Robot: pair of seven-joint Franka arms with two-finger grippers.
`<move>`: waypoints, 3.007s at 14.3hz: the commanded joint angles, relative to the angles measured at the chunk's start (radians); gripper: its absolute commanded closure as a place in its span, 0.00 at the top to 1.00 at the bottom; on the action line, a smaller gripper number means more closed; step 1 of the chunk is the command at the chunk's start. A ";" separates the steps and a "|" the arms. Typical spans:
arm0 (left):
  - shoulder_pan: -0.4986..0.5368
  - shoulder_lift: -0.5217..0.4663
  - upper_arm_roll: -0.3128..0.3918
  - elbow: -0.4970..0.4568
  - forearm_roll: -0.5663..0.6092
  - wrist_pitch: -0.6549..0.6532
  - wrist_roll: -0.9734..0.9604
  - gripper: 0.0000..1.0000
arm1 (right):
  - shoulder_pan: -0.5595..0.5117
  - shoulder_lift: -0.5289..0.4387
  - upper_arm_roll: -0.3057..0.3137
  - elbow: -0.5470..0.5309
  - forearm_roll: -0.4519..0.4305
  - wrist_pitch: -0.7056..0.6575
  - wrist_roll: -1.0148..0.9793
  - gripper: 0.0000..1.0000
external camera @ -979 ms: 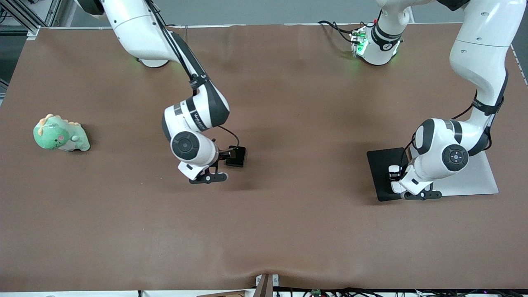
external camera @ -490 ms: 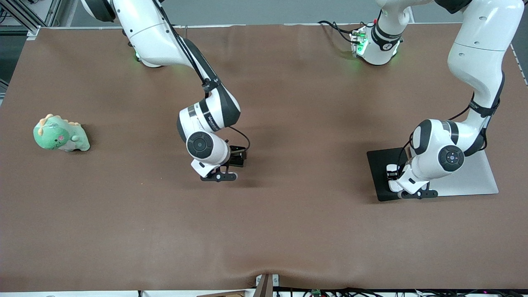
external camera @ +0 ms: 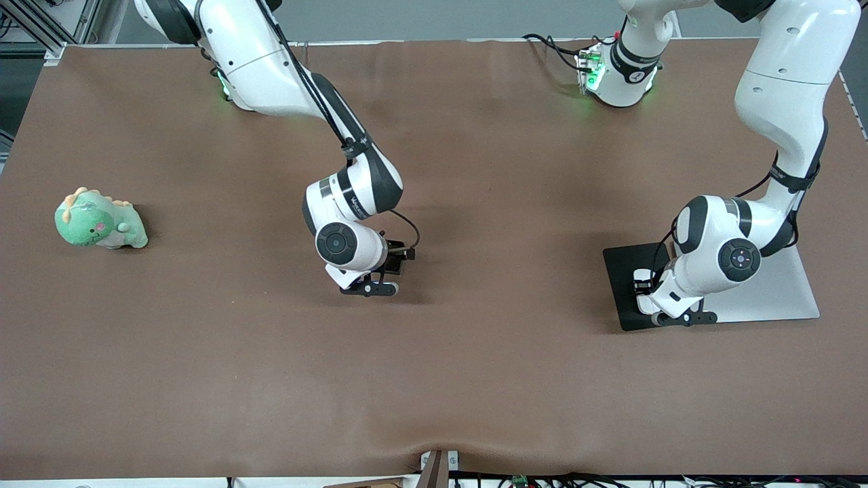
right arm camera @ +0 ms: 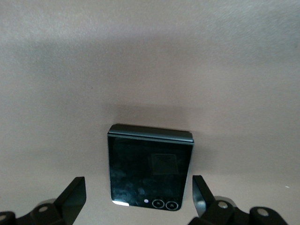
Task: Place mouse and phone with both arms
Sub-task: 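Lower the right gripper onto the black phone while the left gripper lowers the mouse, then open the left gripper and withdraw while the right gripper lifts the phone, then carry the black phone with the right gripper beside the green plush toy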
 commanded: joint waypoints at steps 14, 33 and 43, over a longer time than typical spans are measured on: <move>0.012 -0.238 -0.050 0.000 0.015 -0.064 0.013 1.00 | 0.044 0.047 -0.011 0.005 -0.066 0.021 0.044 1.00; 0.004 -0.577 -0.084 0.336 -0.123 -0.852 0.013 1.00 | -0.082 -0.235 -0.123 -0.174 -0.136 -0.250 -0.113 0.00; -0.111 -0.657 0.014 0.325 -0.159 -0.940 0.032 1.00 | -0.125 -0.355 -0.288 -0.447 -0.187 -0.083 -0.378 0.00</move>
